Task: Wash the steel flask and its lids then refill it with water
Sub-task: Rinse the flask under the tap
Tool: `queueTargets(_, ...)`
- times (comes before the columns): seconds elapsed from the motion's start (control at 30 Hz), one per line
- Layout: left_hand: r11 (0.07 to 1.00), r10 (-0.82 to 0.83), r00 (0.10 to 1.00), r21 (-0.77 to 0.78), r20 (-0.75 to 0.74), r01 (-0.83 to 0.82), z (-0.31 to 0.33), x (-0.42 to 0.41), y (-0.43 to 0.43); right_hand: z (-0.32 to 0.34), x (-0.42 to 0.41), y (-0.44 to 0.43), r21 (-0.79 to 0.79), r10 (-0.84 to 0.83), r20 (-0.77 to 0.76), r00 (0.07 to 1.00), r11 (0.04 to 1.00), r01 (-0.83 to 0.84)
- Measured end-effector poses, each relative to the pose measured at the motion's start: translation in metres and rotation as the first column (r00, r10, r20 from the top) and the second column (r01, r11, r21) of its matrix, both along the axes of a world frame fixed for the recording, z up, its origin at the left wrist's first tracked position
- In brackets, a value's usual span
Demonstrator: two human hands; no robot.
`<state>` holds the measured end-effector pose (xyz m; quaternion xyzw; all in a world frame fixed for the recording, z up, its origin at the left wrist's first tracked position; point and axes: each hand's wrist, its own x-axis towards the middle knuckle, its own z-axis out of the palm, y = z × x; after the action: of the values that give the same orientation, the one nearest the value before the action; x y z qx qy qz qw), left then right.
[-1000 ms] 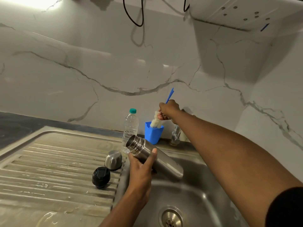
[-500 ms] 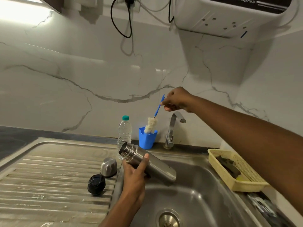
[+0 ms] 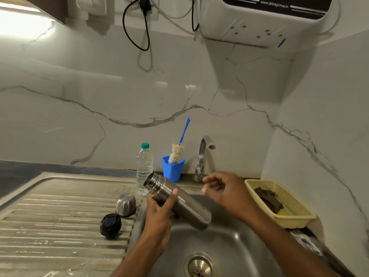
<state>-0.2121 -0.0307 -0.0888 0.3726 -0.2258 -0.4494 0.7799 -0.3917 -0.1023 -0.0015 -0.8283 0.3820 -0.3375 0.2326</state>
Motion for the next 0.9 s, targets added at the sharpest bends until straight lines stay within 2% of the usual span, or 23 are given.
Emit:
queueTargets(0.17,0.998,-0.063,0.989,0.021,0.132,0.061,-0.003,-0.006,0.002,-0.063,0.003,0.004,0.159,0.069,-0.076,0.995,0.986,-0.056)
queueTargets(0.3,0.992,-0.122,0.941,0.053,0.316,0.111,0.003,-0.020,0.008,-0.083,0.012,0.001,0.261,0.162,0.087,0.983,0.949,-0.180)
queueTargets(0.43,0.990,-0.131,0.885,0.106,0.447,0.094,0.003,-0.026,0.007,-0.089,0.009,-0.005,0.252,0.198,0.123,0.972,0.942,-0.224)
queueTargets(0.53,0.984,-0.165,0.851,0.142,0.499,0.108,0.000,-0.023,-0.002,-0.098,0.001,-0.016,0.289,0.155,0.187,0.970,0.935,-0.206)
queueTargets(0.6,0.984,-0.135,0.828,0.173,0.545,0.047,-0.002,-0.011,-0.017,-0.104,-0.002,-0.026,0.331,0.087,0.228,0.970,0.930,-0.161)
queueTargets(0.63,0.983,-0.091,0.799,0.181,0.594,-0.023,-0.001,-0.004,-0.030,-0.109,-0.003,-0.031,0.351,0.045,0.247,0.968,0.927,-0.132)
queueTargets(0.73,0.964,-0.026,0.627,0.186,0.779,-0.192,0.007,0.012,-0.078,-0.120,-0.005,-0.045,0.420,-0.099,0.282,0.954,0.907,-0.030)
queueTargets(0.83,0.960,-0.033,0.493,0.165,0.870,-0.227,0.018,0.007,-0.127,-0.132,-0.007,-0.059,0.449,-0.200,0.311,0.929,0.893,0.042)
queueTargets(0.9,0.955,-0.061,0.448,0.183,0.892,-0.235,0.021,-0.001,-0.156,-0.135,-0.008,-0.064,0.448,-0.234,0.305,0.923,0.891,0.078)
